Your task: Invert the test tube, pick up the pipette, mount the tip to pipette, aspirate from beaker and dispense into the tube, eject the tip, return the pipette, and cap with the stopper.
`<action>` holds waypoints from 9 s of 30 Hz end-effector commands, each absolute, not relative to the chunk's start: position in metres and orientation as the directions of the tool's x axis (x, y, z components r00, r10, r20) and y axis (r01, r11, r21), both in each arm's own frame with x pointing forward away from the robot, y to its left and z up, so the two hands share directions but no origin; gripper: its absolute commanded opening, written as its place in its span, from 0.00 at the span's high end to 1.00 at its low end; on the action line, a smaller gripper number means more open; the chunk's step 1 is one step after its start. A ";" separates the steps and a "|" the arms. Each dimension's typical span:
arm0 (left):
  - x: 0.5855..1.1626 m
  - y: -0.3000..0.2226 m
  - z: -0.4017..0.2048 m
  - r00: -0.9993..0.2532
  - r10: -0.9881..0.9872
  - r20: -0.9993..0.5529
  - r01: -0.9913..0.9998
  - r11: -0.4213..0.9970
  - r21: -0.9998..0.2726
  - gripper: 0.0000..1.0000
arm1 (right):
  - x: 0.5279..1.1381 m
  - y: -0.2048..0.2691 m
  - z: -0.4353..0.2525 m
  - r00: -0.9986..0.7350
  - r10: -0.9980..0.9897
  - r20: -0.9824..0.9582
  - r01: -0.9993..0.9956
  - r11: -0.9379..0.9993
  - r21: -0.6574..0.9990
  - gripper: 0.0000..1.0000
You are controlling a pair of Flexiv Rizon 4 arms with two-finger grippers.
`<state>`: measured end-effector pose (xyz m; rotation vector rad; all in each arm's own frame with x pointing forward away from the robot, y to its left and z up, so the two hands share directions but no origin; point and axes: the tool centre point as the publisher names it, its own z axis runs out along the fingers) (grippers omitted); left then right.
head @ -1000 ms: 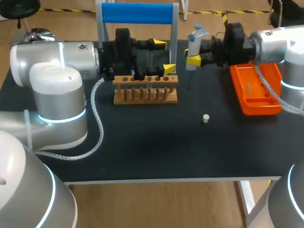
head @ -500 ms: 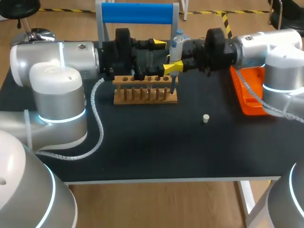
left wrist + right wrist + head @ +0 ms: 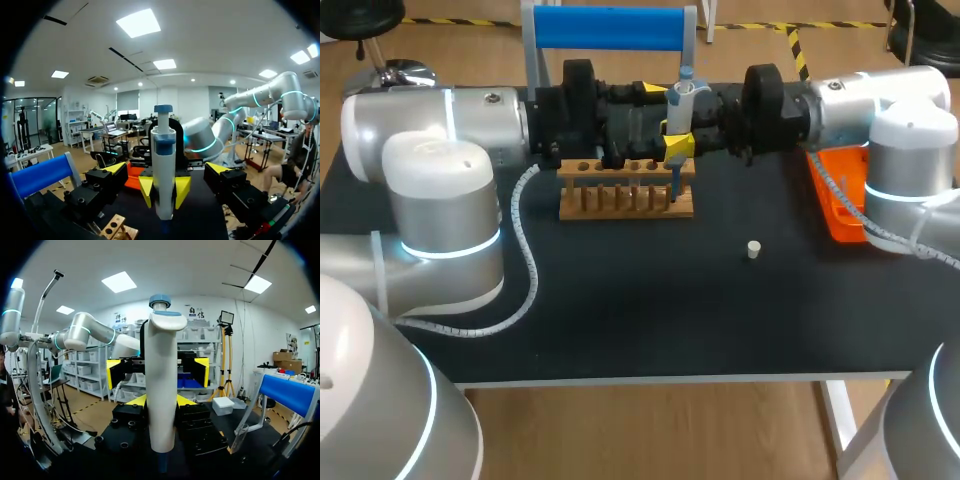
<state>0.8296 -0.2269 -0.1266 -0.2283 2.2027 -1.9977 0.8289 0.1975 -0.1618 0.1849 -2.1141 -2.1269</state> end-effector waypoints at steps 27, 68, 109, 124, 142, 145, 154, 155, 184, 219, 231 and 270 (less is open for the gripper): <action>0.828 -0.226 -0.127 -0.975 -0.220 -0.015 -0.006 0.095 -0.995 0.00 | 0.829 0.213 -0.168 -0.991 -0.134 0.013 0.014 -0.007 1.000 1.00; 0.828 -0.226 -0.127 -0.975 -0.220 -0.015 -0.006 0.095 -0.995 1.00 | 0.819 0.189 -0.167 -0.984 -0.178 0.020 0.022 -0.005 1.000 0.00; 0.828 -0.226 -0.127 -0.975 -0.220 -0.015 -0.006 0.095 -0.995 1.00 | 1.044 0.150 -0.142 -0.974 0.218 -0.066 0.006 0.315 0.949 0.00; 0.828 -0.226 -0.127 -0.975 -0.220 -0.015 -0.006 0.095 -0.995 1.00 | 1.068 0.173 -0.157 -0.959 0.267 -0.093 0.024 0.404 0.914 0.00; 0.828 -0.226 -0.127 -0.975 -0.220 -0.015 -0.006 0.095 -0.995 1.00 | 1.081 0.190 -0.163 -0.958 0.269 -0.101 0.027 0.432 0.901 0.00; 0.828 -0.226 -0.127 -0.975 -0.220 -0.015 -0.006 0.095 -0.995 1.00 | 1.082 0.191 -0.163 -0.958 0.269 -0.100 0.027 0.433 0.901 0.00; 0.828 -0.226 -0.127 -0.975 -0.220 -0.015 -0.006 0.095 -0.995 1.00 | 1.080 0.194 -0.163 -0.958 0.267 -0.100 0.024 0.426 0.905 0.00; 0.828 -0.226 -0.127 -0.975 -0.220 -0.015 -0.006 0.095 -0.995 1.00 | 1.080 0.194 -0.163 -0.958 0.267 -0.100 0.024 0.426 0.905 0.00; 0.829 -0.223 -0.127 -0.972 -0.233 -0.013 -0.012 0.104 -0.994 1.00 | 1.080 0.194 -0.163 -0.958 0.267 -0.100 0.024 0.426 0.905 0.00; 0.952 -0.087 -0.141 -0.870 -0.493 0.006 -0.155 0.262 -0.953 1.00 | 1.080 0.194 -0.163 -0.958 0.267 -0.100 0.024 0.426 0.905 0.00; 0.994 -0.077 -0.146 -0.810 -0.586 0.016 -0.228 0.290 -0.929 1.00 | 1.080 0.194 -0.163 -0.958 0.267 -0.100 0.024 0.426 0.905 0.00; 1.092 -0.066 -0.162 -0.606 -0.795 0.024 -0.403 0.280 -0.871 1.00 | 1.080 0.194 -0.163 -0.958 0.267 -0.100 0.024 0.426 0.905 0.00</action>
